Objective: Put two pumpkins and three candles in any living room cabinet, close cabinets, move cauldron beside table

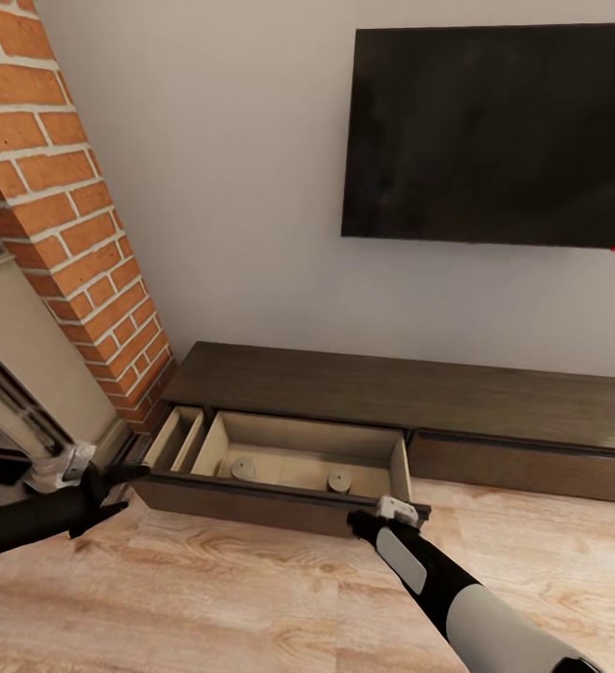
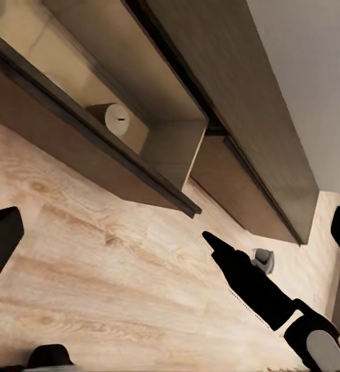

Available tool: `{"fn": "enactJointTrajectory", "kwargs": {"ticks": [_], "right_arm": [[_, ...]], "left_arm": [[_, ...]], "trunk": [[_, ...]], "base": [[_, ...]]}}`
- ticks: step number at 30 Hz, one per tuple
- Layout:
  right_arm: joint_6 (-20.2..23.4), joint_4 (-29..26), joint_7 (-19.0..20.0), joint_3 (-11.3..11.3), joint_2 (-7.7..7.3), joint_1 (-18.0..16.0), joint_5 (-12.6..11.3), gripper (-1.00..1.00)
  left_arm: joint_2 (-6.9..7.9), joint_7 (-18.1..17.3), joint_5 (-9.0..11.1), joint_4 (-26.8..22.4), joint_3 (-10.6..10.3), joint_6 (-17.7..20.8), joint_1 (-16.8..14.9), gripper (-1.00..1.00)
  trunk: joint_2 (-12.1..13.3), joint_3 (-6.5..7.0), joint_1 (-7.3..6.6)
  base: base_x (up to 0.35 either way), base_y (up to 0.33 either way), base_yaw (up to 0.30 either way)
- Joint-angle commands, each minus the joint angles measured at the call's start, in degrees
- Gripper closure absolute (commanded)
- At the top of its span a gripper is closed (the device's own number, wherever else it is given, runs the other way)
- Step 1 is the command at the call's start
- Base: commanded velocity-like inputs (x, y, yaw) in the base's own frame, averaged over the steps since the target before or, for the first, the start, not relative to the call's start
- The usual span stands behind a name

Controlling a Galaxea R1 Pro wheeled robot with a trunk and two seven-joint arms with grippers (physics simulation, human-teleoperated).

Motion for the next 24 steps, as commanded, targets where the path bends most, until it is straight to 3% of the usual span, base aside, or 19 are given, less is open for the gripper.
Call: {"fn": "enactJointTrajectory", "kwargs": {"ticks": [1,4,7,8,13,17,18,21,23,24], "right_arm": [[-1.1,0.1,-0.4,0.4,-0.06,0.0,-0.2,-1.0],[-3.6,0.8,-0.4,0.8,-0.17,0.1,0.7,-1.0],[-5.4,2.0,-0.5,1.3,-0.17,0.2,1.9,-1.0],[-6.2,3.0,-0.5,1.5,-0.13,0.3,2.4,-1.0],[-8.2,5.1,-0.5,1.7,-0.01,1.6,2.9,-1.0],[-8.8,6.4,-0.4,1.9,0.0,3.4,3.0,-1.0],[-8.8,6.5,-0.4,1.9,0.0,3.6,3.0,-1.0],[-10.0,6.8,-0.4,2.1,-0.06,4.8,3.1,-1.0],[-12.0,6.9,-0.4,3.5,-0.08,5.9,3.1,-1.0],[-12.5,6.9,-0.4,4.0,-0.08,6.1,3.1,-1.0]], "left_arm": [[-0.06,0.6,-1.6,0.0,-0.2,0.1,-0.1,-1.0],[-0.31,0.6,-8.1,0.3,-0.4,-0.2,-0.1,-1.0],[-1.12,0.7,-12.9,0.4,-0.5,-0.4,-0.1,-1.0],[-2.38,0.6,-16.6,0.4,-0.5,-0.4,-0.2,-1.0],[-6.16,0.6,-28.3,2.3,-0.6,-1.0,-0.2,-1.0],[-11.17,0.4,-39.7,3.7,-1.2,-4.9,-0.1,-1.0],[-11.82,0.3,-41.2,3.7,-1.5,-5.6,-0.1,-1.0],[-15.34,0.1,-50.3,6.0,-5.0,-10.5,0.0,-1.0],[-16.87,0.0,-55.6,10.2,-9.2,-16.2,0.0,-1.0],[-17.02,0.0,-56.3,10.9,-10.1,-17.6,0.0,-1.0]], "trunk": [[0.4,0.14,-0.23],[1.6,0.67,-0.88],[2.8,1.21,-1.54],[3.2,1.39,-1.76],[3.6,1.57,-1.98],[3.6,1.57,-1.98],[3.6,1.57,-1.98],[3.6,1.57,-1.98],[3.6,1.57,-1.98],[3.6,1.57,-1.98]], "base": [[0.0,0.0,0.0],[0.0,0.0,0.0],[0.0,0.0,0.0],[0.0,0.0,0.0],[0.0,0.0,0.0],[0.0,0.0,0.0],[0.0,0.0,0.0],[0.0,0.0,0.0],[0.0,0.0,0.0],[0.0,0.0,0.0]]}}
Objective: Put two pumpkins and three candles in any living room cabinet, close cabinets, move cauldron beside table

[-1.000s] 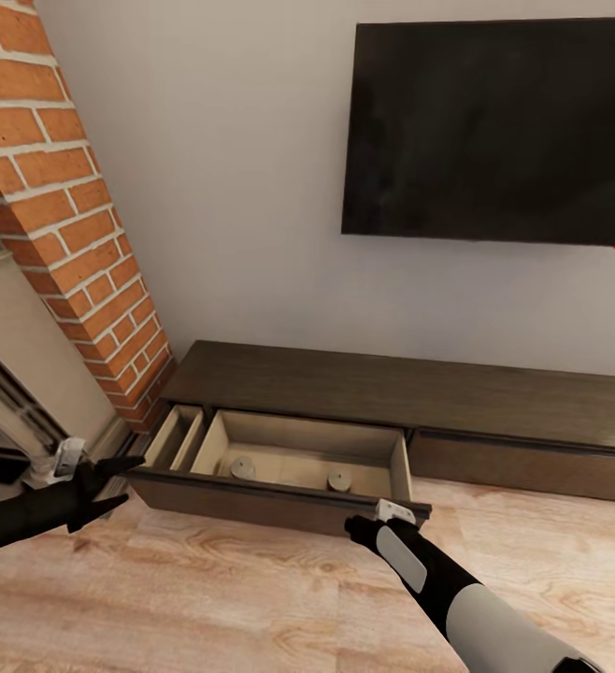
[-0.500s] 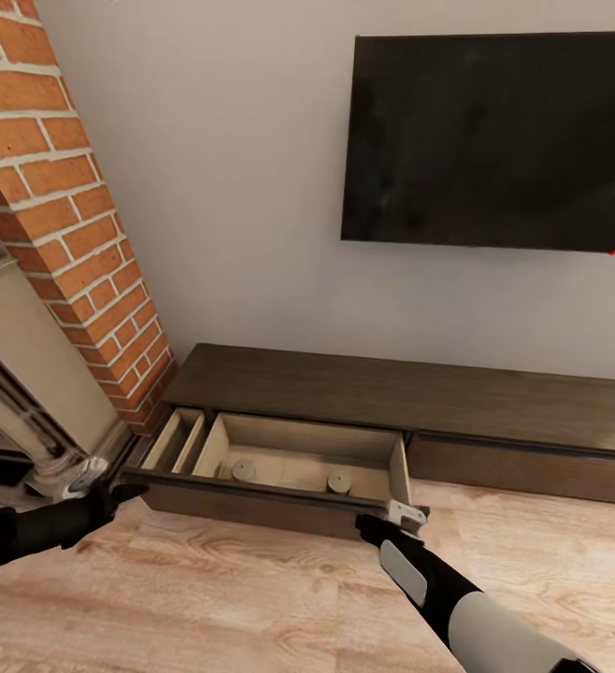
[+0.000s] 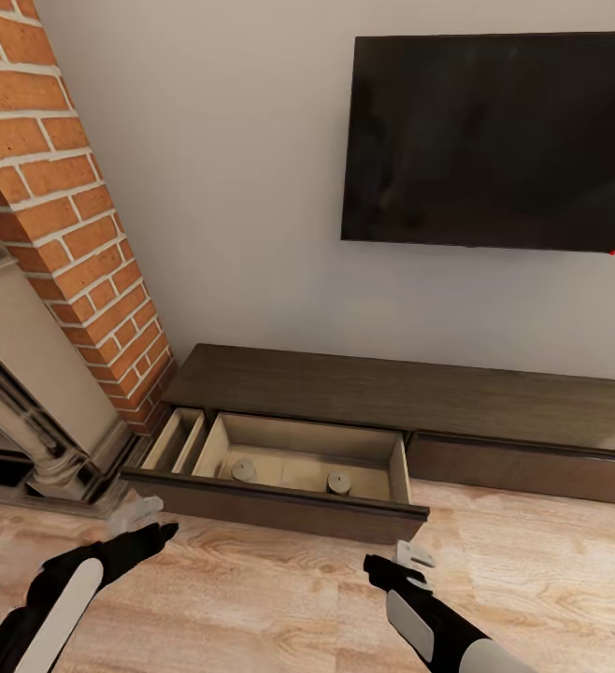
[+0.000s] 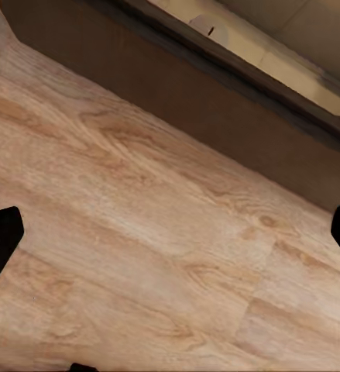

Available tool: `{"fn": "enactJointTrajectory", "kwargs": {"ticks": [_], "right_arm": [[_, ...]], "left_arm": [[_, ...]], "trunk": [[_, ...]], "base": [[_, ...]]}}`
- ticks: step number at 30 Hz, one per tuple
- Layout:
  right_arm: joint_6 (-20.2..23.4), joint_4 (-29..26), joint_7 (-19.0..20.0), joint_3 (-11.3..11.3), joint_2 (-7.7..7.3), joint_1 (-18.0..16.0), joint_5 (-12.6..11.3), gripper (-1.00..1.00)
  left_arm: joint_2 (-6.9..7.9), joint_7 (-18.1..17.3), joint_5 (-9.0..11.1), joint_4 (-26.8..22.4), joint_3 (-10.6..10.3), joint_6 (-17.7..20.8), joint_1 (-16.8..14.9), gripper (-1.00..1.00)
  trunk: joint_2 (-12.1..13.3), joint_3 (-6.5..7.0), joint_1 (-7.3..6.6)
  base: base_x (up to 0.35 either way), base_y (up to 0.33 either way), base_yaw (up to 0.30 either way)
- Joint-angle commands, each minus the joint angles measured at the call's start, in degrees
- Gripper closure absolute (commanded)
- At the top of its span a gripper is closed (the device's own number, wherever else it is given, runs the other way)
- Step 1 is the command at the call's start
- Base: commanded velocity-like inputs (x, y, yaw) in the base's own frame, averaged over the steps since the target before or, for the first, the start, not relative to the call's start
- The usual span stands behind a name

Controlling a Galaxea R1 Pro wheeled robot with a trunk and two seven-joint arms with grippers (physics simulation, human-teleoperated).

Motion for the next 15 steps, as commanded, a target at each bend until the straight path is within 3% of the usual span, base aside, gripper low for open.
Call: {"fn": "enactJointTrajectory", "kwargs": {"ticks": [1,5,11,12,15], "right_arm": [[-1.1,0.0,-0.4,1.4,-0.04,0.1,-0.5,-1.0],[-4.8,0.9,-0.4,4.1,-0.02,0.6,-0.6,-1.0],[-8.7,3.6,1.2,4.8,0.53,0.8,-0.4,-1.0],[-9.0,3.9,1.8,4.8,0.6,0.8,-0.4,-1.0],[-9.5,4.0,2.2,4.9,0.64,0.8,-0.4,-1.0]], "left_arm": [[-0.17,0.5,-0.5,1.5,-1.7,-2.9,0.0,-1.0],[-0.56,0.5,-2.0,6.4,-6.1,-12.1,0.0,-1.0],[-0.65,0.5,-2.5,13.6,-12.1,-21.7,0.0,-1.0],[-0.66,0.6,-2.5,15.0,-14.0,-24.3,0.0,-1.0],[-0.6,0.6,-2.7,16.2,-16.6,-26.5,0.0,-1.0]], "trunk": [[0.0,-0.05,0.0],[0.0,-0.05,0.0],[-2.0,-0.95,1.1],[-2.4,-1.12,1.32],[-3.6,-1.66,1.98]], "base": [[0.0,0.0,0.0],[0.0,0.0,0.0],[0.0,0.0,0.0],[0.0,0.0,0.0],[0.0,0.0,0.0]]}}
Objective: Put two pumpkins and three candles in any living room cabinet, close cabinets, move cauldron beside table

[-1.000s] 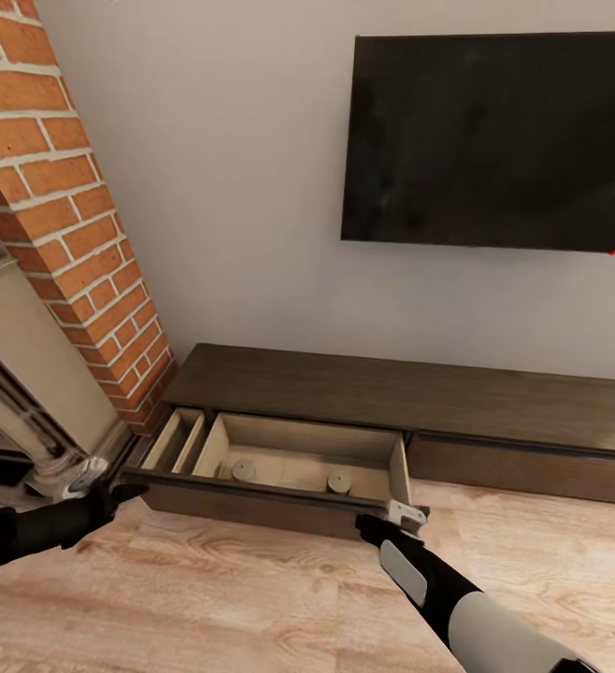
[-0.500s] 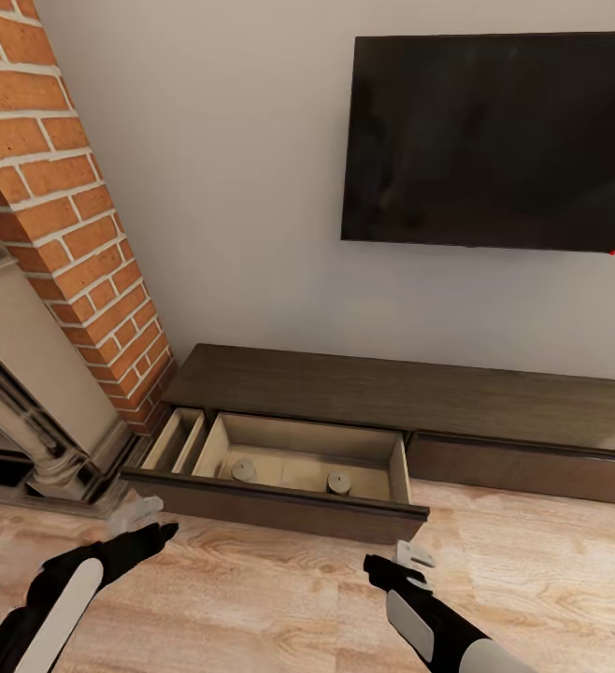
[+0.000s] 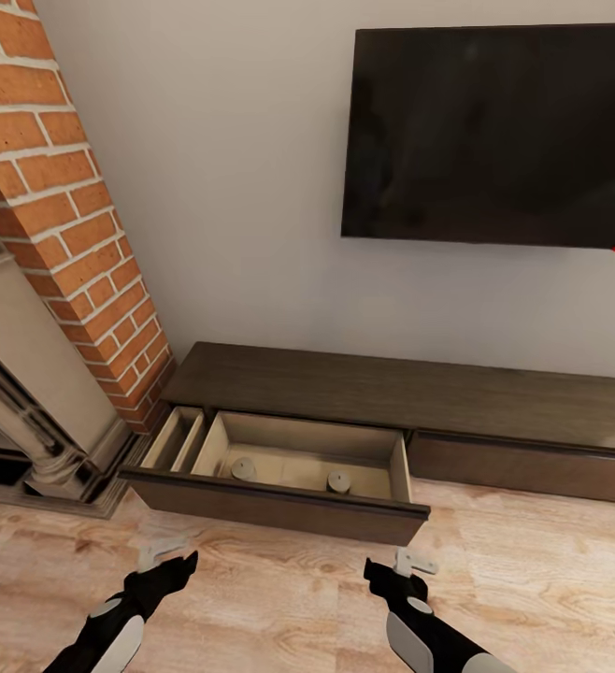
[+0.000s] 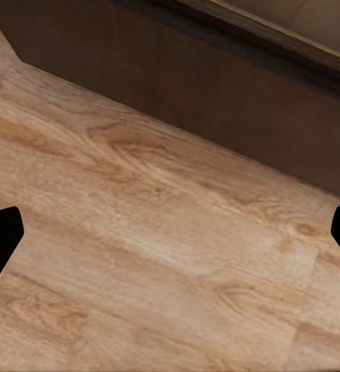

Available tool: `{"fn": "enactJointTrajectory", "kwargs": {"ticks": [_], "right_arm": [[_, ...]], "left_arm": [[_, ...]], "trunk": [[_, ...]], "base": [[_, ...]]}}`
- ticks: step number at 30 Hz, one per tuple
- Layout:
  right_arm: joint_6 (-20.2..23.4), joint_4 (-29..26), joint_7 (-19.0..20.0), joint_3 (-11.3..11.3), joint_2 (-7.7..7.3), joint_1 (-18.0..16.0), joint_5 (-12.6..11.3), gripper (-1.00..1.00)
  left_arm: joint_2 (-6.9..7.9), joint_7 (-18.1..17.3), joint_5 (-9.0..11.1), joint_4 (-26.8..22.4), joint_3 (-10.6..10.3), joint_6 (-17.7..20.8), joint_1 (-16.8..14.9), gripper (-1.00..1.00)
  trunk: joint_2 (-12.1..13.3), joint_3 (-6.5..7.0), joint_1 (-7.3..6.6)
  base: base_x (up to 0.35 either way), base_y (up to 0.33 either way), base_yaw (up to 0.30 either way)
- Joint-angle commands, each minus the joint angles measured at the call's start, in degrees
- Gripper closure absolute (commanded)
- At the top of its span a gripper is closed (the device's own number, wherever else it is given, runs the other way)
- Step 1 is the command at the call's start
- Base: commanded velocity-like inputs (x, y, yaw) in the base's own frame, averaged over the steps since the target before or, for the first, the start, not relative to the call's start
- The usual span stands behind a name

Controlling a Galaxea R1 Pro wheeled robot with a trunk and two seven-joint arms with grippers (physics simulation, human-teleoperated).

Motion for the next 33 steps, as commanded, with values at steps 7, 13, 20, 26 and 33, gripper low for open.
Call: {"fn": "enactJointTrajectory", "kwargs": {"ticks": [7,13,20,26,33], "right_arm": [[-0.5,0.1,0.0,0.5,0.09,0.0,-0.7,-1.0],[-0.4,0.0,0.0,0.5,0.11,0.0,-0.7,-1.0],[-0.4,0.0,0.0,0.5,0.09,0.0,-0.7,-1.0],[-0.4,0.0,0.0,0.5,0.13,0.0,-0.7,-1.0],[-0.3,0.0,0.7,2.3,0.11,0.0,-0.8,-1.0]], "left_arm": [[0.15,0.5,0.7,0.4,-1.6,-0.9,0.0,-1.0],[0.21,0.4,0.7,0.5,-1.6,-1.0,0.0,-1.0],[0.35,0.4,0.7,0.5,-1.5,-1.0,0.0,-1.0],[0.45,0.4,0.7,0.5,-1.5,-1.0,0.0,-1.0],[0.41,0.4,0.7,0.5,-1.5,-1.0,0.0,-1.0]], "trunk": [[-0.4,-0.23,0.23],[-0.4,0.01,0.23],[-0.4,0.16,0.23],[-0.4,0.16,0.23],[-0.4,0.16,0.23]], "base": [[0.0,0.0,-0.004],[0.0,0.135,-0.167],[0.0,0.276,-0.101],[-0.022,0.287,-0.007],[-0.06,0.136,-0.001]]}}
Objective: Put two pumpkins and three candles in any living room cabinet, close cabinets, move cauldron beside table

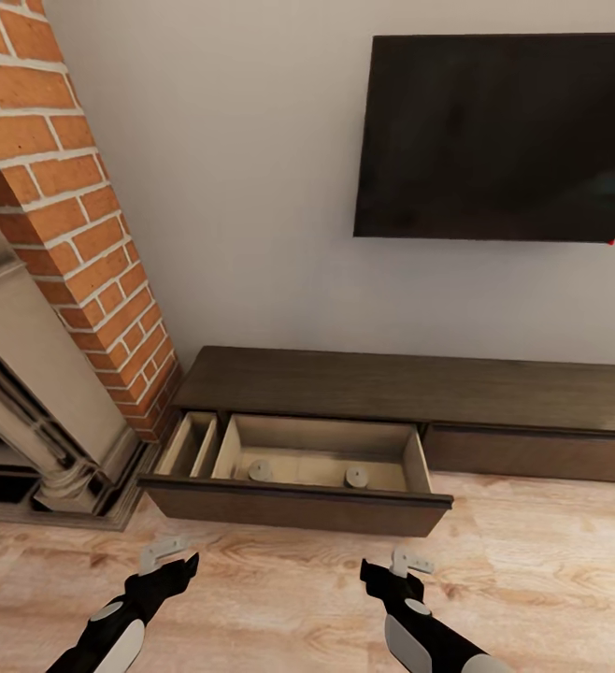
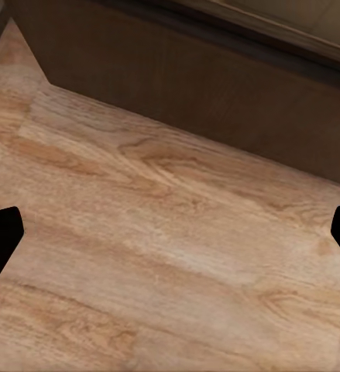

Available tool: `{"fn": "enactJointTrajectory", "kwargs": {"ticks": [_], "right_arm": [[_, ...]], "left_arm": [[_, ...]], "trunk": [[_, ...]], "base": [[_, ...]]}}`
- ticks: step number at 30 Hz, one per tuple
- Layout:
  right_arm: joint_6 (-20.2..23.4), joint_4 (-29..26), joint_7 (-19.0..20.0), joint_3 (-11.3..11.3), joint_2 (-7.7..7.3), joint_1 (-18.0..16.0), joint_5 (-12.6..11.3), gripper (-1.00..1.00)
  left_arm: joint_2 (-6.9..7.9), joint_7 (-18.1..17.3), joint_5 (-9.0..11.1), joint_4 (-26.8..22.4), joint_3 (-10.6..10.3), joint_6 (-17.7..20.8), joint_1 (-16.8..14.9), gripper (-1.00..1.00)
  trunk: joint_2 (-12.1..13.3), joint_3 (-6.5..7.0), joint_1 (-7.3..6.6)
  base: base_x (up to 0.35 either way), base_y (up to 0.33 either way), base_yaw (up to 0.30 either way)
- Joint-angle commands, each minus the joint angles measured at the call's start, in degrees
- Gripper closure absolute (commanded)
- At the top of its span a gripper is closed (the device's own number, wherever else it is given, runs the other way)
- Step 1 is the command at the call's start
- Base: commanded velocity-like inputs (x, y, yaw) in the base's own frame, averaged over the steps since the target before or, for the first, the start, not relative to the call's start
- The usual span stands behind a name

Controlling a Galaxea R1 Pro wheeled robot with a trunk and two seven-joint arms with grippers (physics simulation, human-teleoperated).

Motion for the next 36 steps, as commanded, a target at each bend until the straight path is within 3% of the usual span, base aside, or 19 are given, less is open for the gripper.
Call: {"fn": "enactJointTrajectory", "kwargs": {"ticks": [1,6,17,21,26,30,33,36], "right_arm": [[-0.3,0.0,-0.3,0.6,-0.02,-0.1,-0.6,-1.0],[-0.4,0.1,-0.2,0.8,-0.04,-0.1,-0.6,-1.0],[-3.9,0.0,0.2,0.9,-0.12,-0.1,-0.4,-1.0],[-6.9,0.0,0.5,2.1,-0.02,-0.2,-0.3,-1.0],[-12.4,0.2,0.1,3.5,0.01,-0.2,-0.4,-1.0],[-18.6,0.3,0.4,4.8,0.1,-0.2,0.1,-1.0],[-21.8,0.4,0.5,7.2,0.12,-0.2,2.4,-1.0],[-22.9,0.4,0.5,8.1,0.13,-0.2,3.6,-1.0]], "left_arm": [[0.09,0.5,0.5,-0.1,-0.2,0.1,0.0,-1.0],[-0.01,0.5,0.5,-0.1,-0.2,0.0,0.0,-1.0],[-0.12,0.6,0.4,0.0,-0.3,-2.6,0.0,-1.0],[-0.2,0.7,0.6,0.6,-0.6,-5.5,0.0,-1.0],[-0.61,0.8,0.4,5.4,-3.8,-11.8,0.0,-1.0],[-1.85,0.8,0.2,8.3,-4.7,-16.7,0.0,-1.0],[-2.44,0.8,-1.4,8.8,-4.8,-17.9,0.0,-1.0],[-2.67,0.8,-4.0,9.0,-4.7,-20.0,0.0,-1.0]], "trunk": [[0.0,-0.05,0.0],[0.0,-0.05,0.0],[-4.4,-2.02,2.41],[-6.0,-2.74,3.29],[-8.1,-3.64,4.39],[-9.7,-4.36,5.27],[-10.9,-4.9,5.93],[-12.1,-5.43,6.59]], "base": [[-0.013,0.026,0.0],[-0.005,0.009,0.0],[0.0,0.001,0.0],[0.0,0.0,0.0],[0.0,0.0,0.0],[0.0,0.0,0.0],[0.0,0.0,0.0],[0.0,0.0,0.0]]}}
